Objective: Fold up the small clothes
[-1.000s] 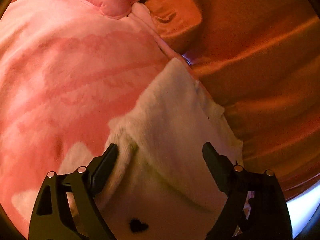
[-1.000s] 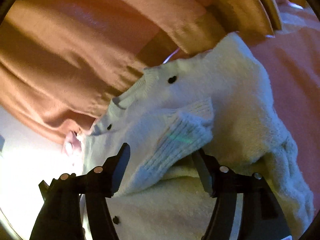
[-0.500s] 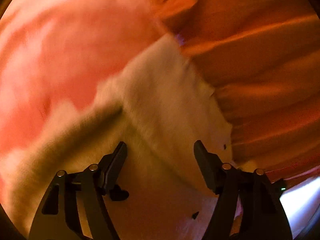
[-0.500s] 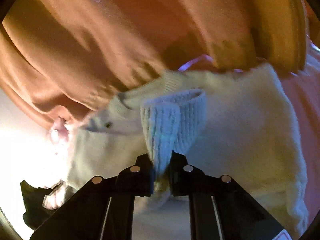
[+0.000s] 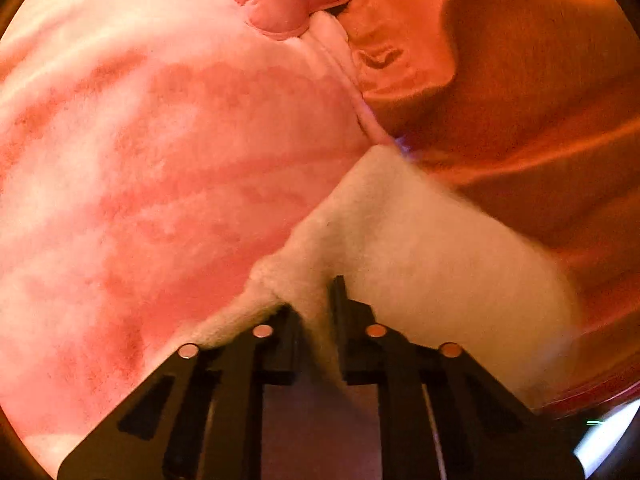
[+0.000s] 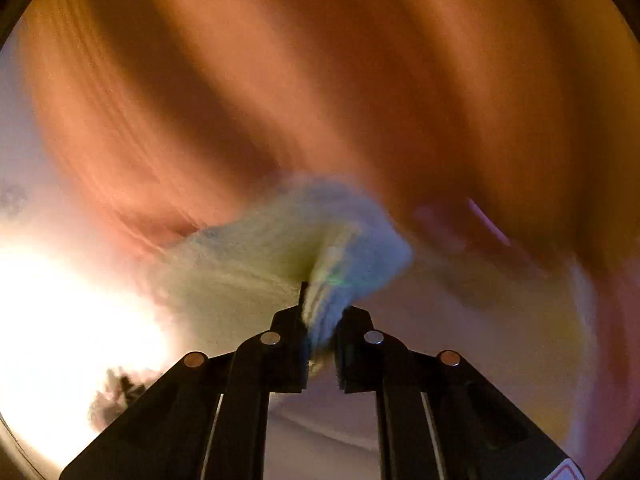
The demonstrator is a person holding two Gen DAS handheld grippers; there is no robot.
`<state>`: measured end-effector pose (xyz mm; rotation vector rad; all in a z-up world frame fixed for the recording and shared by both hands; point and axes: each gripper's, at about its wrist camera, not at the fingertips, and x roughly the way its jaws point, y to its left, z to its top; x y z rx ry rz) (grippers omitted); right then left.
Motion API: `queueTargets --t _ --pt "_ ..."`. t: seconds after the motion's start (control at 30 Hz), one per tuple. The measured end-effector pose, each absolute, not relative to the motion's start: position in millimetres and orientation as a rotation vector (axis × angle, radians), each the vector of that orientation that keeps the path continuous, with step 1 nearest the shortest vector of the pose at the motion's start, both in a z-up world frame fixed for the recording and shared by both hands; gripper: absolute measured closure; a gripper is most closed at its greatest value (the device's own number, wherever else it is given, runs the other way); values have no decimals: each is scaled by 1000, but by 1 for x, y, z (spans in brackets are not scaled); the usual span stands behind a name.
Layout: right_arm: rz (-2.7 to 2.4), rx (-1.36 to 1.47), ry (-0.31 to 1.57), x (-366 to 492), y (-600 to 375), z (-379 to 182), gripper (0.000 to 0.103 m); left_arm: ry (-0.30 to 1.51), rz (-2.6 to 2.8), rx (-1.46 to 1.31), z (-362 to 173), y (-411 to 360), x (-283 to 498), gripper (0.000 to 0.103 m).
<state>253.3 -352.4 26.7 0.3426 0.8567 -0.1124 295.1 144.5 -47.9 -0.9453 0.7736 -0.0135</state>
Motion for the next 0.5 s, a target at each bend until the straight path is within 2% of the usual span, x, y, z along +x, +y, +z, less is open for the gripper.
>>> queueTargets --t 0.03,0.07,0.23,0.27,0.33,0.37,0.43,0.47,0.5 --pt "-129 379 899 250 -361 4 95 776 -13 -932 -48 142 294 92" --pt "-102 430 850 242 -366 4 95 776 -9 -905 -45 140 294 92" --pt "11 510 624 216 -371 46 95 770 -5 -868 -47 139 291 91" --pt "-11 495 633 217 -377 41 95 768 -2 -851 -47 137 292 90" --pt "-109 470 792 230 -391 3 95 766 5 -802 -46 132 291 90" --pt "-103 499 812 229 -397 -13 97 766 8 -787 -45 129 292 90" --pt "-101 554 780 217 -403 -7 95 764 16 -749 -44 124 294 90" --pt "-119 567 764 210 -403 -1 89 765 16 -737 -43 123 294 90" --pt "-146 567 746 202 -404 6 87 767 17 -729 -43 123 295 90"
